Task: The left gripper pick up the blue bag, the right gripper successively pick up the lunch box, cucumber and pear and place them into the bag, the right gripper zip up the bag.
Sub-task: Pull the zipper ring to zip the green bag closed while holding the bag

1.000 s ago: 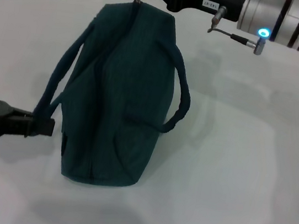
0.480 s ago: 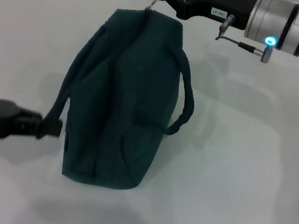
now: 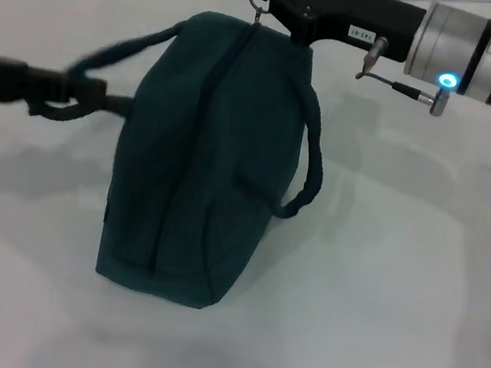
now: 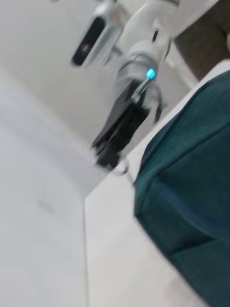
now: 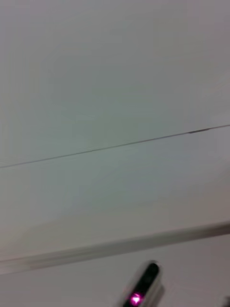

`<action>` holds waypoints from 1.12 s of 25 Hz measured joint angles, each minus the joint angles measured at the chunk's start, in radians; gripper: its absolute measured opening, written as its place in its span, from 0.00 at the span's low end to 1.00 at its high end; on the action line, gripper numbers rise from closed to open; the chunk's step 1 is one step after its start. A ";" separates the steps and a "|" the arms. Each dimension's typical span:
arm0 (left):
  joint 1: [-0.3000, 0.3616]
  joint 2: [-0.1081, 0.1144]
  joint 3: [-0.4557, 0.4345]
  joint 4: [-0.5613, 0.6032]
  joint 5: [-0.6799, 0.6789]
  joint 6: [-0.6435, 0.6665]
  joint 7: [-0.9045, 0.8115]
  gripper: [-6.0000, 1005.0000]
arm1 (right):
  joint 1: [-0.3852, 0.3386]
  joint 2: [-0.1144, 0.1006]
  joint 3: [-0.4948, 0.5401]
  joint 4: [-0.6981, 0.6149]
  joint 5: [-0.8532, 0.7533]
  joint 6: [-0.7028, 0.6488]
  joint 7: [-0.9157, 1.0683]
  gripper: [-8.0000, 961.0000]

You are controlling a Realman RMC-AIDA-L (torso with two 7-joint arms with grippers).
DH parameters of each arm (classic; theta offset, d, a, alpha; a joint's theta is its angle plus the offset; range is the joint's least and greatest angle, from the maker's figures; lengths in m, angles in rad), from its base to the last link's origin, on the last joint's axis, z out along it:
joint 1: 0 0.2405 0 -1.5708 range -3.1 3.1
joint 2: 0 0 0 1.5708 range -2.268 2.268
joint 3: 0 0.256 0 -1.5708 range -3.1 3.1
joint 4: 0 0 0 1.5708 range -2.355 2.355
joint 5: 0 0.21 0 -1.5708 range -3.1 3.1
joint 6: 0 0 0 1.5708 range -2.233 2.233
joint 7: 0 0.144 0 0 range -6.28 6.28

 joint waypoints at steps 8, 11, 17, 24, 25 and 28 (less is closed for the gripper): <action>-0.076 0.046 0.001 -0.115 -0.011 0.000 -0.100 0.32 | -0.012 0.001 0.001 0.001 -0.001 -0.002 -0.005 0.03; -0.098 0.053 0.001 -0.110 -0.007 0.000 -0.132 0.34 | -0.019 0.002 0.001 0.001 -0.001 -0.002 -0.006 0.03; -0.161 -0.023 0.002 -0.157 0.102 -0.015 -0.208 0.34 | -0.017 0.008 0.002 0.001 -0.001 -0.003 -0.010 0.03; -0.262 -0.068 0.002 -0.177 0.206 -0.042 -0.287 0.35 | -0.025 0.010 0.003 0.000 -0.001 -0.018 -0.021 0.04; -0.270 -0.071 0.002 -0.177 0.218 -0.051 -0.289 0.35 | -0.025 0.010 0.002 0.001 -0.001 -0.020 -0.021 0.04; -0.283 -0.074 0.002 -0.177 0.250 -0.076 -0.292 0.36 | -0.025 0.011 0.002 0.001 -0.001 -0.025 -0.022 0.04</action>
